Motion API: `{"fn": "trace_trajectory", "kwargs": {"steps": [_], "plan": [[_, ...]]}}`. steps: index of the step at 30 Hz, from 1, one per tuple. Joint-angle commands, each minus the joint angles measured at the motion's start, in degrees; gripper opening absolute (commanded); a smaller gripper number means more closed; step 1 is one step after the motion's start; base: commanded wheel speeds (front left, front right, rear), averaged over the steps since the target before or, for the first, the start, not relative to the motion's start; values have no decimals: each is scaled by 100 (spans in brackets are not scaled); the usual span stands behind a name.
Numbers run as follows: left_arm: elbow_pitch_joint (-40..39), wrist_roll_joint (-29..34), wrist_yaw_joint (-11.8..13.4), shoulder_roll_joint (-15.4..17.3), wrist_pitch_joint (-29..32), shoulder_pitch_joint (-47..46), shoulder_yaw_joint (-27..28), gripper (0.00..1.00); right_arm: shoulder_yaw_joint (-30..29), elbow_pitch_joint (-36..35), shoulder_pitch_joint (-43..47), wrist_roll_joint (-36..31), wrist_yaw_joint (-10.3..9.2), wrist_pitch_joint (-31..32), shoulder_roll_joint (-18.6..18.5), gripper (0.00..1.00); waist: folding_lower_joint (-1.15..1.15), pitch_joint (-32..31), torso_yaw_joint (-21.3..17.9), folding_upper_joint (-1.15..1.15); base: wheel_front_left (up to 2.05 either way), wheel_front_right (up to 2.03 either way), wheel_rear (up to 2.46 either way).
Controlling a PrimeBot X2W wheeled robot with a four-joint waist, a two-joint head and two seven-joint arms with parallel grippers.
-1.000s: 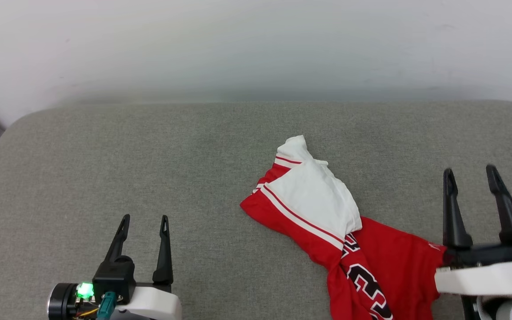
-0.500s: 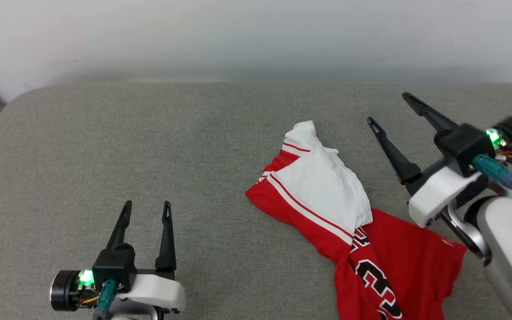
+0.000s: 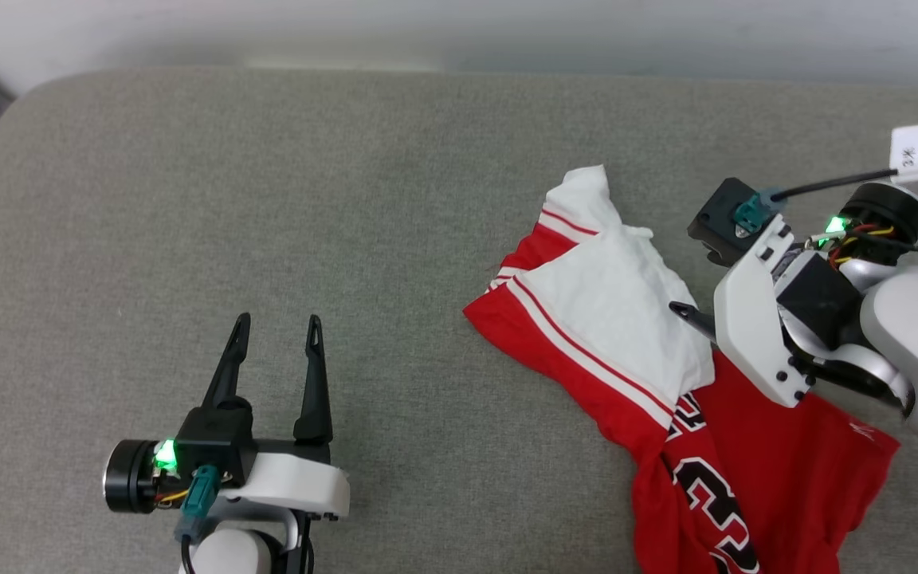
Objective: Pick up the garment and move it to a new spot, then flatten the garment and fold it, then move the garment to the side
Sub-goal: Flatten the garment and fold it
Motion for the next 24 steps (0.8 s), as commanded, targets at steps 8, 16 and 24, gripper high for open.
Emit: {"fn": "trace_trajectory", "kwargs": {"steps": [8, 16, 24], "plan": [[-35, -92, 31, -39, -15, -412, -200, 100, 1089, 787, -785, 448, -4, 356, 149, 100, -1, 715, 308, 0, 0, 0, 0], [-17, -222, 111, -43, -15, -597, -314, 100, 1681, 1297, -416, 717, -1, 136, 376, 100, -1, 924, 380, 0, 0, 0, 0], [85, -161, 86, -43, -15, -477, -261, 100, 1653, 1261, -495, 820, 4, -796, 225, 0, -1, 605, 236, 0, 0, 0, 0]]}}
